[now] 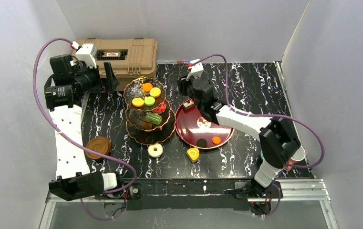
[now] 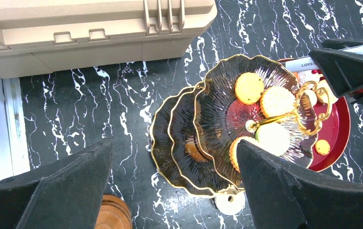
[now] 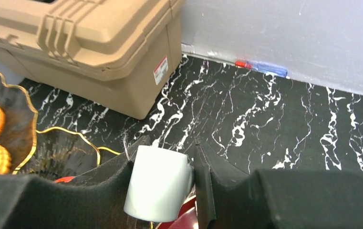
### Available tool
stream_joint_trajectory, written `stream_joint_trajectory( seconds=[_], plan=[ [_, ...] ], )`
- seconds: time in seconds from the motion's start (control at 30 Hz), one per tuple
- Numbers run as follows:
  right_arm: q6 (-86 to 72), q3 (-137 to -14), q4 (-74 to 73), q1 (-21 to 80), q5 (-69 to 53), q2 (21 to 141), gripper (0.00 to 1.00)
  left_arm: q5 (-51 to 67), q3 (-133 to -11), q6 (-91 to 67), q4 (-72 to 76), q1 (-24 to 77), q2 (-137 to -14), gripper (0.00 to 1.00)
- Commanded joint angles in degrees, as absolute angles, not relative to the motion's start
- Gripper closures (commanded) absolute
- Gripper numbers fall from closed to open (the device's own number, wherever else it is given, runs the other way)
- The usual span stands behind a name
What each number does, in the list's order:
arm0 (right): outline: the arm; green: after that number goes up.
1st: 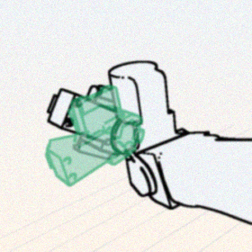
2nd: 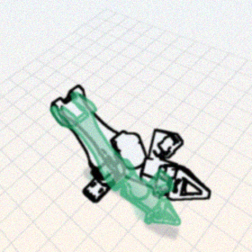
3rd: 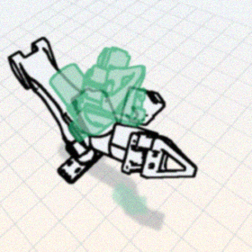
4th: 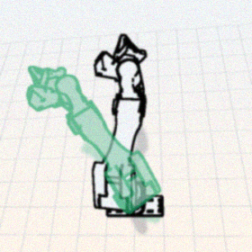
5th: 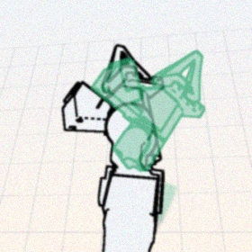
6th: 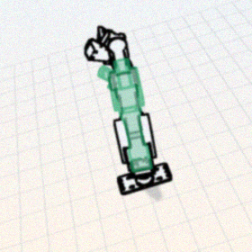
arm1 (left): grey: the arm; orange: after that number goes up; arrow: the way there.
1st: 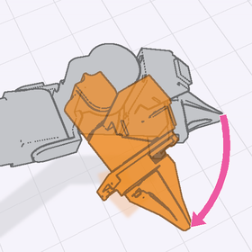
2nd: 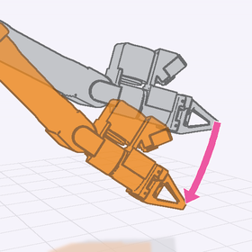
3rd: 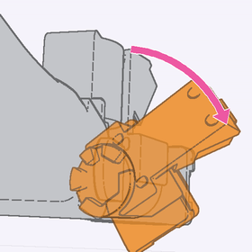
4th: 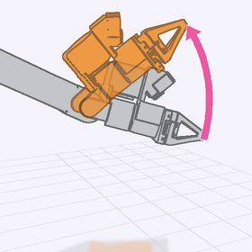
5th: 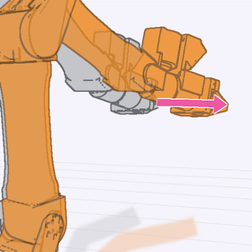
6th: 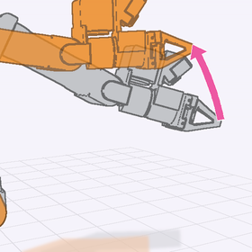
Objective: Serve the afternoon tea
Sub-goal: Pick up the desert from the tray.
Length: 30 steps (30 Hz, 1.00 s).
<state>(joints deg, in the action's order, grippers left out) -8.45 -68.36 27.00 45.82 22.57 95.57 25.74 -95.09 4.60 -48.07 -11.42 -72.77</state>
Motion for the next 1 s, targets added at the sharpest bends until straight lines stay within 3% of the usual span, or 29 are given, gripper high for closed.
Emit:
stream_joint_trajectory(
  seconds=[0.0,0.6,0.87,0.97],
  plan=[
    [-8.78,-69.67,30.20,45.14,23.69,96.12,0.75,25.53,-94.53,5.62,-48.74,-11.69,-71.12,0.01],
    [-8.45,-61.80,23.35,40.97,20.85,89.15,0.79,25.38,-95.74,5.49,-49.06,-11.63,-71.18,0.01],
    [-6.70,-66.52,17.45,40.26,14.79,87.82,0.78,25.57,-96.16,5.18,-49.13,-11.64,-71.36,0.01],
    [-7.70,-68.13,16.00,40.25,12.45,88.59,0.73,25.49,-96.16,5.19,-49.07,-11.69,-71.34,0.01]
  ],
)
